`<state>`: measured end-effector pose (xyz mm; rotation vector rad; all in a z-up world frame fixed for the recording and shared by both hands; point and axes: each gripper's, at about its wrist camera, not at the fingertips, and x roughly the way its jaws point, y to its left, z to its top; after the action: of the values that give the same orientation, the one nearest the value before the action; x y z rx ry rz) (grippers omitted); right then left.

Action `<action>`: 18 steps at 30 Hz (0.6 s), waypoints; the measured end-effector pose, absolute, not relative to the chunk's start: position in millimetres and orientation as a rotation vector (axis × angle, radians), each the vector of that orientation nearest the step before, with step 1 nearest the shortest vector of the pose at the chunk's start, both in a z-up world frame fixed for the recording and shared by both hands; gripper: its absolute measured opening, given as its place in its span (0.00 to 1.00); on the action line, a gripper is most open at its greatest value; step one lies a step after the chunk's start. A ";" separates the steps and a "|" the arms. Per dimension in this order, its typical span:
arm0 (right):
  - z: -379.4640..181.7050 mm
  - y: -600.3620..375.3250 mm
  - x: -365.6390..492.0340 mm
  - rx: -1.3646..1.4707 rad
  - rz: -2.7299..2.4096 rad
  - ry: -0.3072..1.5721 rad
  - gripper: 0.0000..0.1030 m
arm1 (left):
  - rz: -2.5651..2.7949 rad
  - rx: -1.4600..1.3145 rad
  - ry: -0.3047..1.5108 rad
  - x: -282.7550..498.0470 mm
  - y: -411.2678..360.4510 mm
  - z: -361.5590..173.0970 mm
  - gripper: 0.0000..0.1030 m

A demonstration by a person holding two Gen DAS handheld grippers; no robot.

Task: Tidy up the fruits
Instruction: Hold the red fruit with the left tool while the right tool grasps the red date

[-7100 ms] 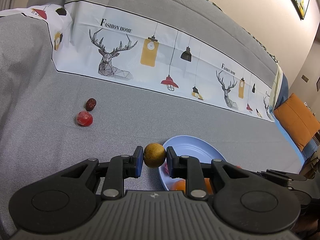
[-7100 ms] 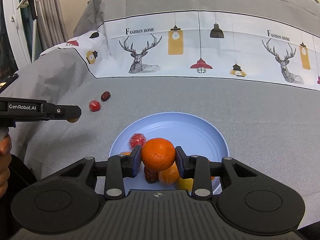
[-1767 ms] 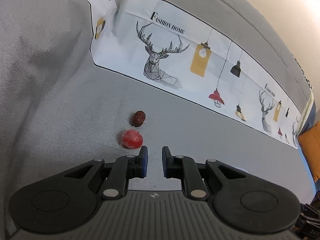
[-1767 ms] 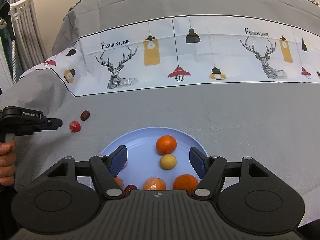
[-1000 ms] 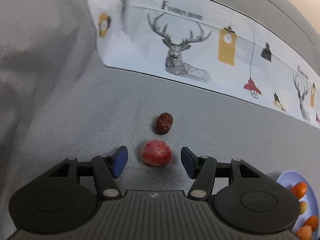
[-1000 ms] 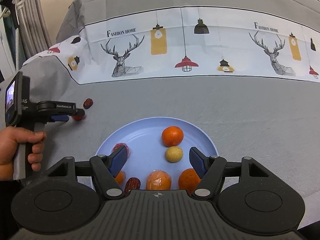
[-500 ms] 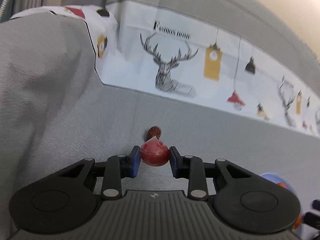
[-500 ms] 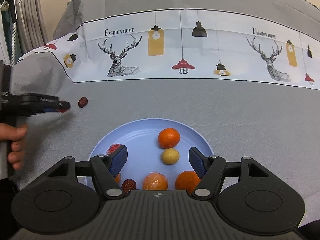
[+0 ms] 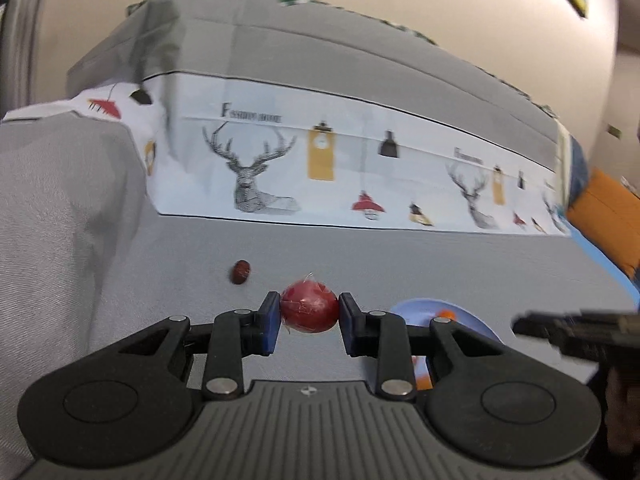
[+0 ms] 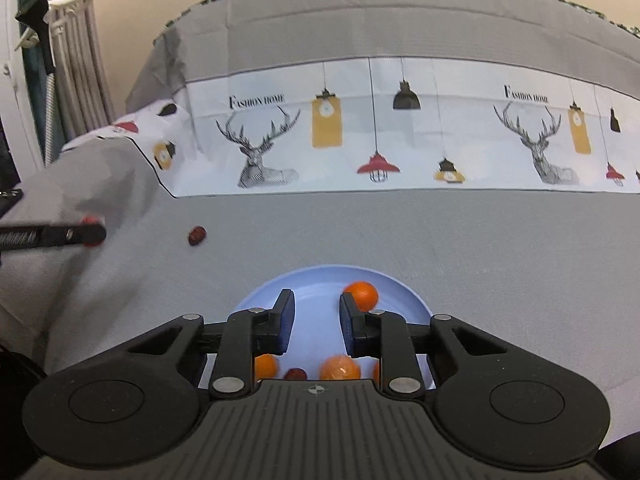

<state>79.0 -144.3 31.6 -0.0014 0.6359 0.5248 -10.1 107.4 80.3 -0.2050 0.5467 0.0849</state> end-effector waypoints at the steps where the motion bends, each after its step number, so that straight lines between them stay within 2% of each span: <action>1: 33.8 -144.2 78.6 0.005 0.528 0.637 0.26 | 0.078 -0.201 0.544 -13.3 105.7 80.5 0.33; 9: 46.8 -131.6 80.3 0.050 0.559 0.648 0.27 | 0.127 -0.297 0.620 6.5 119.4 66.7 0.33; 18: 40.8 -103.1 94.2 0.038 0.591 0.691 0.25 | 0.182 -0.262 0.556 7.4 117.8 68.2 0.33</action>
<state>94.2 -103.1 40.8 0.0377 0.6910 0.5906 7.4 117.8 68.2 -0.2623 0.5560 0.1816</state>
